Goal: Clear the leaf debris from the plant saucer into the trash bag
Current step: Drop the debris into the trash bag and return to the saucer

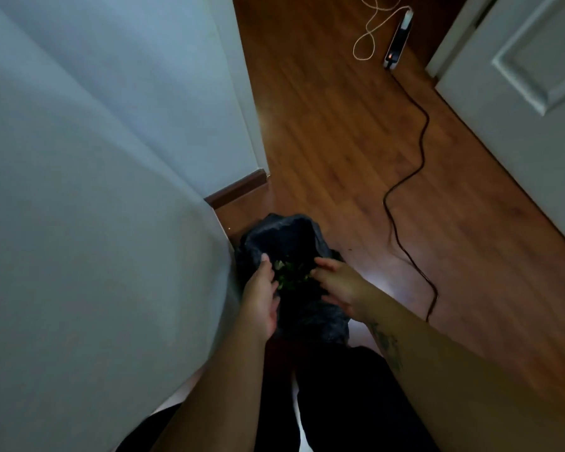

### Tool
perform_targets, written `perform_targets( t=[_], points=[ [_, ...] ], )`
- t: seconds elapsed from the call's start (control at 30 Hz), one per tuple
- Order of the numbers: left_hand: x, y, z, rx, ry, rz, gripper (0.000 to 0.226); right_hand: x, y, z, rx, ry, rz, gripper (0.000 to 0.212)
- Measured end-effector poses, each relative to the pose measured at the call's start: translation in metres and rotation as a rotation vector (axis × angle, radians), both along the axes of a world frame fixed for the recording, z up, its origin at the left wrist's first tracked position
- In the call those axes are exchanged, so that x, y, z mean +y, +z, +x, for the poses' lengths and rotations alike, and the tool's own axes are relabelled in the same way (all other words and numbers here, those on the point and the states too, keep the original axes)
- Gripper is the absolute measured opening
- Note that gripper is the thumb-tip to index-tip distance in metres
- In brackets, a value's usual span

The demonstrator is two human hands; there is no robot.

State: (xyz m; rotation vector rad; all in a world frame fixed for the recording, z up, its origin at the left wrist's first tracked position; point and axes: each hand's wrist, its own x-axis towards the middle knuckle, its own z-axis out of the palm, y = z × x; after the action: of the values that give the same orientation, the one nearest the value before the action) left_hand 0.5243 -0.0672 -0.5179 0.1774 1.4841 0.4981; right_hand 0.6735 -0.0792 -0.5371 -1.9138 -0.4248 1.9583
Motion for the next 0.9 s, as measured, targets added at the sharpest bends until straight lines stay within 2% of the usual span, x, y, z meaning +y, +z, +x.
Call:
perform_targets(
  t=[0.07,0.17,0.33,0.7,0.9],
  points=[
    [0.001,-0.001,0.001,-0.006,0.024,0.026,0.065,0.003,0.003,0.003,-0.053,-0.055,0.047,0.044],
    [0.001,0.02,0.004,-0.002,0.084,0.099,0.055,0.004,0.027,0.006,-0.077,-0.139,0.118,0.033],
    [0.001,0.099,0.009,0.031,0.178,0.209,0.017,0.014,0.11,0.013,-0.055,-0.197,0.229,0.008],
    [0.032,0.335,0.024,-0.027,0.188,0.51,0.006,0.056,0.355,0.02,-0.099,-0.135,0.523,0.013],
    [0.041,0.422,-0.017,0.11,0.158,0.731,0.007,0.085,0.436,-0.009,-0.145,0.023,0.687,0.012]
  ],
)
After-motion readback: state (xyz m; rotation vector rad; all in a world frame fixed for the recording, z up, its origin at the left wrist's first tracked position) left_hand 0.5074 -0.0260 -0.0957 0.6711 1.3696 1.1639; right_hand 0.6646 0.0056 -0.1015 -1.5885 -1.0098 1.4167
